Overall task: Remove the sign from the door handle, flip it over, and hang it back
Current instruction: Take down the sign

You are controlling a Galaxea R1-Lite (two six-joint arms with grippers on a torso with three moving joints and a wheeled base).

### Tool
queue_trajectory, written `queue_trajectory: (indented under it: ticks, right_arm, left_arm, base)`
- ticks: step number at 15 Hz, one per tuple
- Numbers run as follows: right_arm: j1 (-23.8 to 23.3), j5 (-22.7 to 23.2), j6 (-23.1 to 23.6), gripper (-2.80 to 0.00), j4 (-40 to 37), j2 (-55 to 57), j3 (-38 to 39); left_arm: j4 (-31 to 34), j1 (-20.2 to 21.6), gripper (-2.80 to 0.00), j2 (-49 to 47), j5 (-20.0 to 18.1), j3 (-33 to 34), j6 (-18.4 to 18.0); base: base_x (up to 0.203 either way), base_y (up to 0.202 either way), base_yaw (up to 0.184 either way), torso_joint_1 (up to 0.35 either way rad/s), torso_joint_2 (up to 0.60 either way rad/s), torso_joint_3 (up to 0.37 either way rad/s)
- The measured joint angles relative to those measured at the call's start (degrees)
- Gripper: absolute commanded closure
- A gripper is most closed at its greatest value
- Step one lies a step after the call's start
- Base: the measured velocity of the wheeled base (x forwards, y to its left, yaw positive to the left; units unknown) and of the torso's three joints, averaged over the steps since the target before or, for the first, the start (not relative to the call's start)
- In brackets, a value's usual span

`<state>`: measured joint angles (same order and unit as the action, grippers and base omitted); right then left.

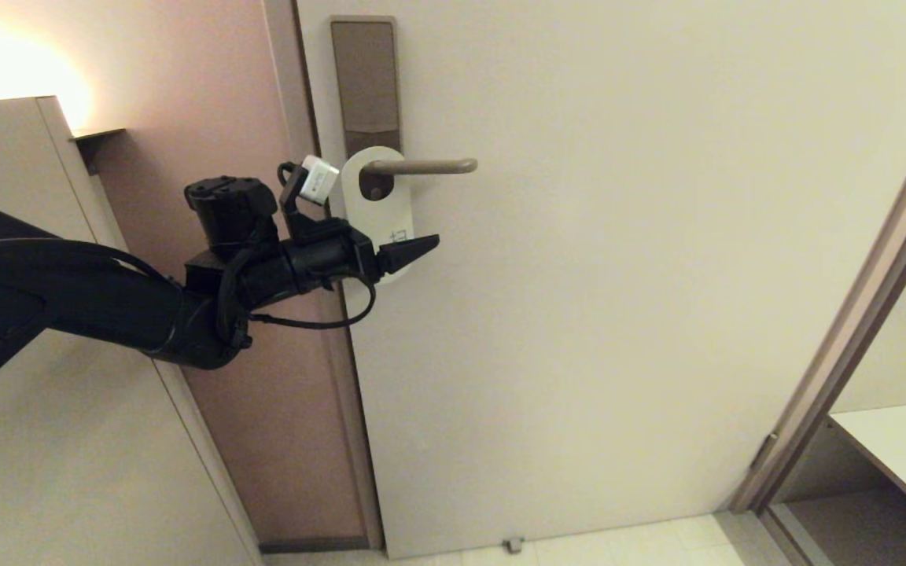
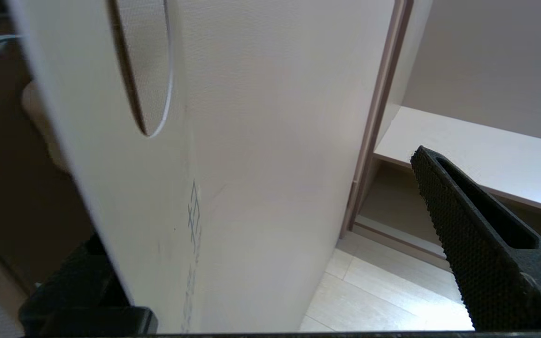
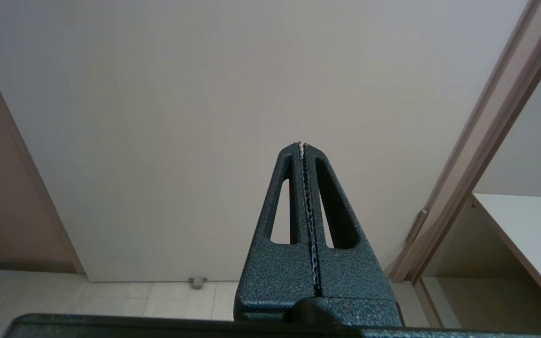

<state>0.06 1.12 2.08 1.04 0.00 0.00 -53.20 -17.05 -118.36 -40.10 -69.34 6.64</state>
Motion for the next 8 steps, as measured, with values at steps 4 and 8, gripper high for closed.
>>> queue_trajectory:
  ticks: [4,8]
  right_arm:
    - [0.01,0.01,-0.02,0.0,-0.02,0.0,0.0]
    - [0.01,-0.01,-0.02,0.0,0.0,0.0,0.0]
  left_arm:
    - [-0.05,0.0,0.0,-0.2,0.03,-0.09,0.1]
    - [0.06,0.06,0.0,0.03,0.47,-0.11,0.19]
  base:
    - [0.0,0.0,0.0,0.0,0.0,0.0]
    - [0.0,0.0,0.0,0.0,0.0,0.0]
